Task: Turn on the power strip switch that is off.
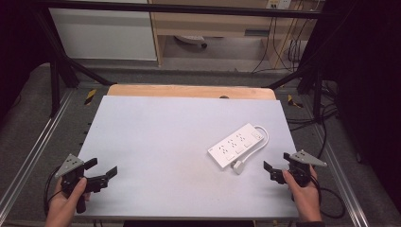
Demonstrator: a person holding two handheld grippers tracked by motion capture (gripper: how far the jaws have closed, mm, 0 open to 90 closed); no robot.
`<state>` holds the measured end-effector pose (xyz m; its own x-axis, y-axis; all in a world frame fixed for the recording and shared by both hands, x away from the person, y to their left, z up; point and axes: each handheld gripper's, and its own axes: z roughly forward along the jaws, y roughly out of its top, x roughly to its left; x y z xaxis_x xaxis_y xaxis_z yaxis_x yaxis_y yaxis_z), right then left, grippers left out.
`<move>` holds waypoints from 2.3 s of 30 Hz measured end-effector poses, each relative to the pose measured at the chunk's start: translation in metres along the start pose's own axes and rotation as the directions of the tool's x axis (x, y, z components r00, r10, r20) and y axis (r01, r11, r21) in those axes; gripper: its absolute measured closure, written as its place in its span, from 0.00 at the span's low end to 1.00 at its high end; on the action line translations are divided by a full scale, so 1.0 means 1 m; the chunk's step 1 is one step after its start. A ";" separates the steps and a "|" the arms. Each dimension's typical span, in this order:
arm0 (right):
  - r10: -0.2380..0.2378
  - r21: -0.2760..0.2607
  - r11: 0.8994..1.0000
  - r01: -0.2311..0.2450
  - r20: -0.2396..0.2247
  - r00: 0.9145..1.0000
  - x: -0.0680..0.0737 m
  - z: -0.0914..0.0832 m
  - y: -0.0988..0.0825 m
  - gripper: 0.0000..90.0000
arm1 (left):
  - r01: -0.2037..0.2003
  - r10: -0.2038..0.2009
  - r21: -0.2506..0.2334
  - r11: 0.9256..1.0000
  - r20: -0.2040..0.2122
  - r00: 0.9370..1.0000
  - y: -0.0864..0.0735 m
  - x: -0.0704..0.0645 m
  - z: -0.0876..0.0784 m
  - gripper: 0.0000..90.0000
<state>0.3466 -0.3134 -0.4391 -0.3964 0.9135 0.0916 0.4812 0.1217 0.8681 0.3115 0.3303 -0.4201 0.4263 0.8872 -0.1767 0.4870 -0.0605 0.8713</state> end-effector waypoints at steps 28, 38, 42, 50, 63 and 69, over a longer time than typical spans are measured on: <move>0.043 -0.030 0.999 -0.043 0.000 0.999 0.002 -0.015 0.016 0.05 | -0.031 0.030 0.029 0.999 0.039 0.999 -0.001 -0.005 0.006 0.09; 0.050 -0.047 0.998 -0.051 -0.007 0.999 0.004 -0.021 0.023 0.05 | -0.035 0.033 0.042 0.999 0.030 0.999 -0.002 -0.004 0.006 0.08; 0.053 -0.061 0.997 -0.053 0.003 0.999 0.003 -0.023 0.029 0.04 | -0.031 0.030 0.039 0.999 0.026 0.999 -0.002 -0.003 0.006 0.08; 0.045 -0.092 0.995 -0.044 0.009 0.999 0.007 -0.028 0.054 0.03 | -0.035 0.034 0.046 0.998 0.021 0.999 -0.002 -0.003 0.007 0.08; 0.028 -0.103 0.994 -0.029 -0.005 1.000 0.009 -0.031 0.064 0.03 | -0.038 0.037 0.056 0.998 0.018 0.999 -0.003 -0.004 0.008 0.08; 0.038 -0.109 0.993 -0.041 -0.023 0.999 0.011 -0.031 0.068 0.06 | -0.041 0.040 0.059 0.997 0.017 0.999 -0.004 -0.004 0.008 0.08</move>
<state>0.3512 -0.3074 -0.3640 -0.3958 0.9082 0.1362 0.4092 0.0416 0.9115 0.3142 0.3232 -0.4263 0.4586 0.8760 -0.1497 0.5134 -0.1236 0.8492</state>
